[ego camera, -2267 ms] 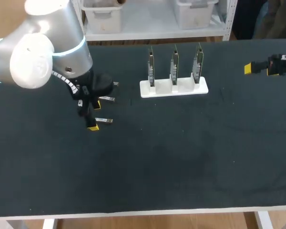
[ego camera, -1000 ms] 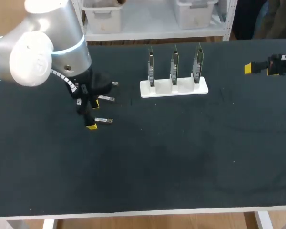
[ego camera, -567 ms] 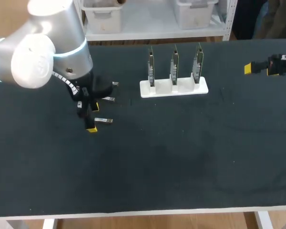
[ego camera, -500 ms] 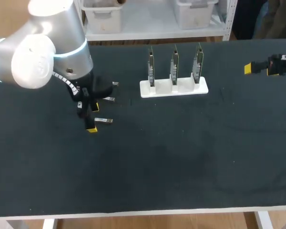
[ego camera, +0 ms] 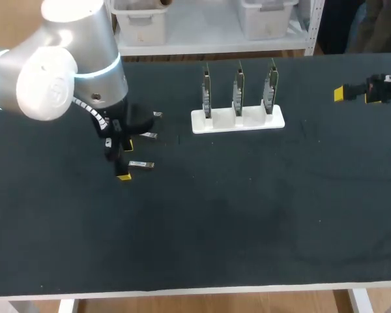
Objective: Pick up the optical module with the left hand, and insert it into the network port with the right hand.
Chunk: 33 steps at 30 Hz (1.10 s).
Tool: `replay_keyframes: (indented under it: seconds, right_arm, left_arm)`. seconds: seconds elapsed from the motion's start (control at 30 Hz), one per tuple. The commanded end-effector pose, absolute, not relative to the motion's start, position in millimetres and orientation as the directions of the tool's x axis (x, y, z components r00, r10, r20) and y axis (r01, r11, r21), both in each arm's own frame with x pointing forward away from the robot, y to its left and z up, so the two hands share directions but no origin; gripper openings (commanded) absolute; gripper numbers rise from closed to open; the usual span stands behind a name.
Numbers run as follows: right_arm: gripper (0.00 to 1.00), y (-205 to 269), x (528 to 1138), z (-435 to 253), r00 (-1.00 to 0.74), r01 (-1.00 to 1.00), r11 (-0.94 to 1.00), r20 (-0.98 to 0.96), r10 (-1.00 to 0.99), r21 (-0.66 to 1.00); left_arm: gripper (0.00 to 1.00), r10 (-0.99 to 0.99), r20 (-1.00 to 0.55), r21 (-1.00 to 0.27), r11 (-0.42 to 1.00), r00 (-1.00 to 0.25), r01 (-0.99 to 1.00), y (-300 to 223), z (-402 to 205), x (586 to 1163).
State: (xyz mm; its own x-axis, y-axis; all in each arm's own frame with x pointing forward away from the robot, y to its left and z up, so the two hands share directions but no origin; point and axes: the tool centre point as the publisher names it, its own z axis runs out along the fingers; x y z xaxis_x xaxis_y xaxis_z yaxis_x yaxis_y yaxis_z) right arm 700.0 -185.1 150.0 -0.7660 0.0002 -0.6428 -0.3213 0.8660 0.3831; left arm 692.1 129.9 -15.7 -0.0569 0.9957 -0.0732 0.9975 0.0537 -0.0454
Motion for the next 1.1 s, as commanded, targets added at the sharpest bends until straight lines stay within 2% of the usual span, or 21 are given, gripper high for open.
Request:
replay_keyframes:
  seconds: [0.03, 1.1]
  right_arm:
    - [1.00, -185.0, 700.0, 150.0, -0.766, -0.321, 0.866, -0.643, 0.000, 0.383]
    - [1.00, -185.0, 700.0, 150.0, -0.766, -0.321, 0.866, -0.643, 0.000, 0.383]
  left_arm:
    - [1.00, 0.996, -0.068, -0.050, 0.052, -0.055, 0.997, 127.6, -17.8, 695.2]
    - [1.00, 0.995, -0.070, -0.050, 0.061, -0.064, 0.997, 131.0, -23.1, 698.1]
